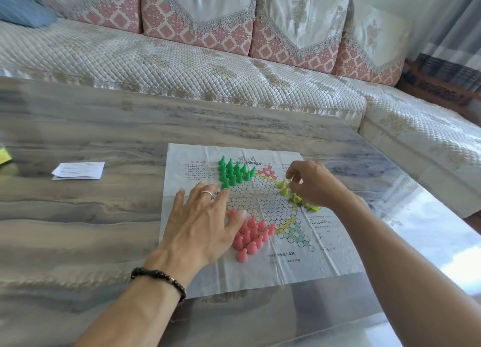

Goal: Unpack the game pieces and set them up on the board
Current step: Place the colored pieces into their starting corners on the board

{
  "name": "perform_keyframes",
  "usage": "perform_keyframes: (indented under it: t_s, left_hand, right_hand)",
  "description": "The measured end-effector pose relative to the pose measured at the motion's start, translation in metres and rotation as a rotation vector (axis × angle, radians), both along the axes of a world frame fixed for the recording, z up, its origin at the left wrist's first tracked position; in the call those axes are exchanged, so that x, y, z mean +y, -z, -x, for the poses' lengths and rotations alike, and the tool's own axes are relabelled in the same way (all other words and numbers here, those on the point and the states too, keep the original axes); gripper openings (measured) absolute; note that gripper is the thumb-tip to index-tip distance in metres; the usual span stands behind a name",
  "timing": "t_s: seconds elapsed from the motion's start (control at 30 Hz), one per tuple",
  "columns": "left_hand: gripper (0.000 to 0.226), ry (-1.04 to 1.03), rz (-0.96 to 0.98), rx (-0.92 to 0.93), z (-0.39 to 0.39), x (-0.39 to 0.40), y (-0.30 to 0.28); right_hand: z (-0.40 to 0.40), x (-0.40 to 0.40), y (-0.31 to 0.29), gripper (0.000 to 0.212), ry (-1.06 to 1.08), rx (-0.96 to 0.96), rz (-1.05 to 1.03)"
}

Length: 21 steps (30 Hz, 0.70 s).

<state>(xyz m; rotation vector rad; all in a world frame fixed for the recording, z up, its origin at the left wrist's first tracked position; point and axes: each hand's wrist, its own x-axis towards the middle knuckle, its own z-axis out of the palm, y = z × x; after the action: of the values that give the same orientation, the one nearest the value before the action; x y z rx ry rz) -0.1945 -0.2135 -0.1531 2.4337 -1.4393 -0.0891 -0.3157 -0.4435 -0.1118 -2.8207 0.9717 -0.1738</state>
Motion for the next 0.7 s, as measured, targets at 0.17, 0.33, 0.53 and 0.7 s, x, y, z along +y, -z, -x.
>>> perform_keyframes:
  t_s: [0.17, 0.33, 0.53, 0.7]
  left_hand:
    - [0.079, 0.078, 0.029, -0.020, 0.003, -0.005, -0.005]
    - [0.079, 0.189, 0.011, -0.027, 0.007, -0.018, -0.012]
    - [0.083, 0.244, -0.046, -0.077, 0.016, -0.034, -0.007]
    - [0.088, 0.218, -0.049, -0.060, 0.020, -0.044, -0.007]
  right_hand:
    - [0.019, 0.007, -0.002, 0.016, 0.081, -0.014, 0.002]
    - [0.024, 0.012, 0.002, 0.022, 0.068, 0.016, -0.053]
    - [0.020, 0.010, 0.009, 0.014, 0.062, 0.071, -0.036]
    - [0.023, 0.006, 0.013, 0.014, 0.040, 0.080, -0.036]
